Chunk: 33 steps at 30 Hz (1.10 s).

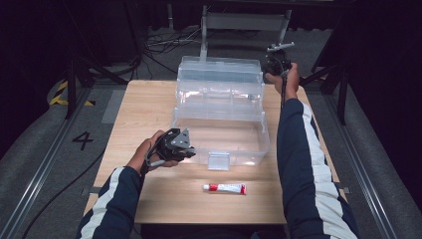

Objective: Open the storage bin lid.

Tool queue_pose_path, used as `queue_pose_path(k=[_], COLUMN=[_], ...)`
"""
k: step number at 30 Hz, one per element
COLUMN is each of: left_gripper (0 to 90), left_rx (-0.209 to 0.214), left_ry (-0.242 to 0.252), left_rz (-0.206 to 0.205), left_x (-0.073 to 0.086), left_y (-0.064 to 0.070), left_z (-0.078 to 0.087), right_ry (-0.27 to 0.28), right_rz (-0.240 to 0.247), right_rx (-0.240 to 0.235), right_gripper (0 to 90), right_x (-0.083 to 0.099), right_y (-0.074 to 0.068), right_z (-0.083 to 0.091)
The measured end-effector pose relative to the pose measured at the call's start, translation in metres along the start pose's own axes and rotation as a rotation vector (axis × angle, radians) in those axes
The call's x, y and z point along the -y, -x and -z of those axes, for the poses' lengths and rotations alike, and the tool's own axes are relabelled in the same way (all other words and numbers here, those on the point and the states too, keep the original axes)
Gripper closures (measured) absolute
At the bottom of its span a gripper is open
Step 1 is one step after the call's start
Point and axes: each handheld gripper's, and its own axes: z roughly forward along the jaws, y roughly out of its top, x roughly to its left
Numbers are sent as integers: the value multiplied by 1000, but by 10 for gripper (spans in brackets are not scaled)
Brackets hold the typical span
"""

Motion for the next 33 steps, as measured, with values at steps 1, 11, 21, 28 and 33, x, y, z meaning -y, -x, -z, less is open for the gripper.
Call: queue_pose_path(k=[1, 11, 21, 28, 33], left_gripper=[786, 787, 795, 794, 794], left_rx=[-2, 4, 5, 3, 3], left_ry=[0, -1, -20, -14, -10], left_rz=[3, -5, -26, -24, -21], left_x=[0, -1, -5, -4, -4], left_y=[0, 1, 3, 4, 4], left_z=[0, -1, -1, -1, -2], right_ry=[-1, 21, 62, 70, 66], right_rz=[-3, 5, 35, 55, 72], right_rx=[1, 0, 5, -19, -39], right_gripper=[785, 770, 765, 756, 743], right_x=[1, 4, -2, 2, 4], right_y=[1, 5, 8, 2, -2], right_z=[1, 15, 42, 51, 59])
